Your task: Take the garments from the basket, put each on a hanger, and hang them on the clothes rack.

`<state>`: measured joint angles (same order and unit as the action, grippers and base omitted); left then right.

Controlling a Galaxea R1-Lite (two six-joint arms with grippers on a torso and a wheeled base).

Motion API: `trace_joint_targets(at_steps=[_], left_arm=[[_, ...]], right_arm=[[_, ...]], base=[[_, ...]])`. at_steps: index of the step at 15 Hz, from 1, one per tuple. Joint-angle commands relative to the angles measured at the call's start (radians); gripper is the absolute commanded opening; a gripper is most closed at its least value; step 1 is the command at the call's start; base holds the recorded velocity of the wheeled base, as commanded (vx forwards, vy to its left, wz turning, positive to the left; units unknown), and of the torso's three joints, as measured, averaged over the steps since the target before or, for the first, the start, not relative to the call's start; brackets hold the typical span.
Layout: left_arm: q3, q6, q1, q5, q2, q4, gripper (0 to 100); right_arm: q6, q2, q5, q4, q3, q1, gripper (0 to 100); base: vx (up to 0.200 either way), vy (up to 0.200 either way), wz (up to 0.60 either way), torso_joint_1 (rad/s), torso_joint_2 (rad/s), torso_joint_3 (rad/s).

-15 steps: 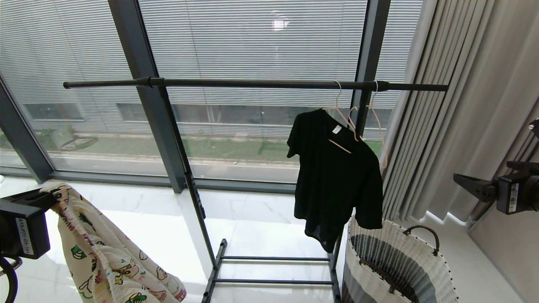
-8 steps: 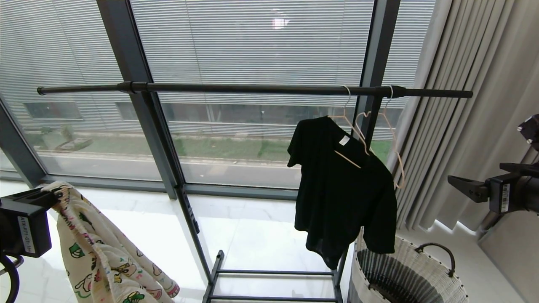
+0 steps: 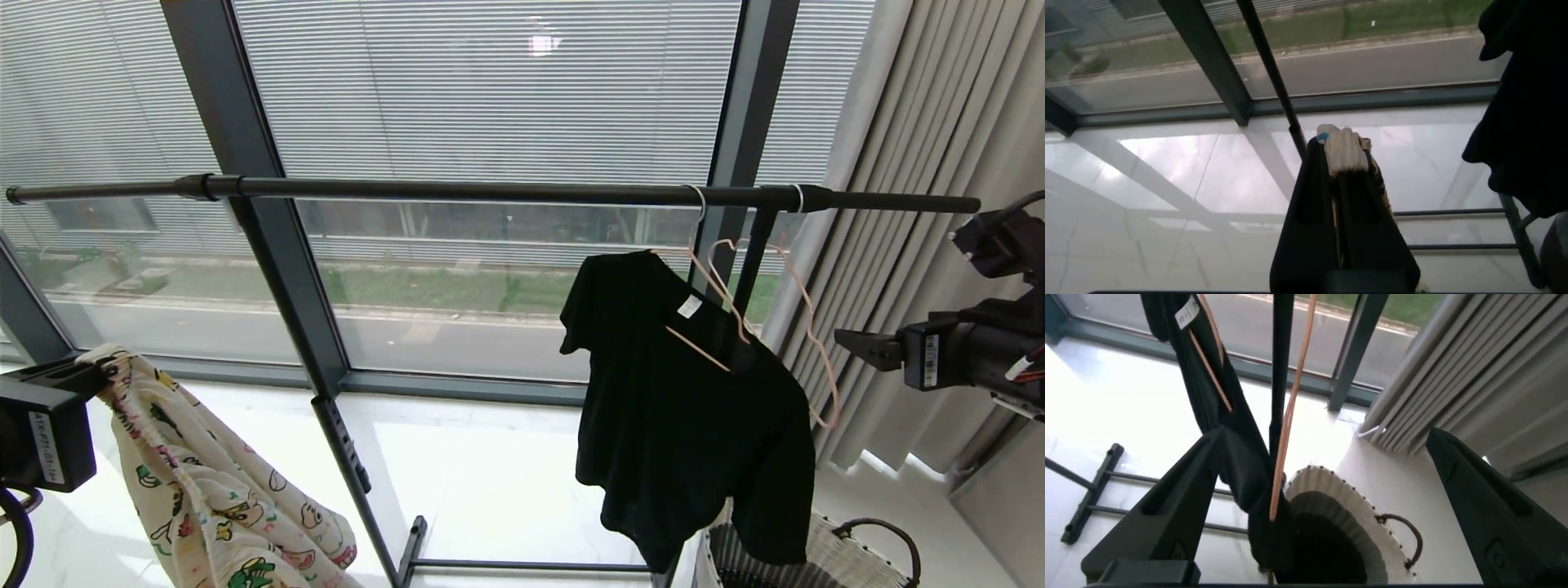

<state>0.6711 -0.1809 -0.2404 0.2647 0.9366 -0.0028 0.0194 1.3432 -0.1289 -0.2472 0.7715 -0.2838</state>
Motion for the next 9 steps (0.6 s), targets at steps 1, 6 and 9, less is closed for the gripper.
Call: trace_joint_targets(at_steps=[1,6,9], left_arm=[[-0.001,0.0,0.0,0.001,0.002,-0.011,0],[-0.002,-0.002,0.0,0.001,-0.002,-0.017,0],[-0.002,-0.012,0.0,0.001,-0.009,-0.017,0]], right_arm=[[-0.001,0.07,0.0,-0.001,0.034,0.0,100],[-0.027,0.169,0.008,-0.003,0.051,0.005,100],[-0.073,0.258,0.009,-0.096,0.048,0.006,100]], base=[[0.2,0.0,0.0,0.002,0.01,0.007],[0.08,0.0,0.0,0.002,0.0,0.003],[0.0,0.0,0.0,0.0,0.0,0.0]])
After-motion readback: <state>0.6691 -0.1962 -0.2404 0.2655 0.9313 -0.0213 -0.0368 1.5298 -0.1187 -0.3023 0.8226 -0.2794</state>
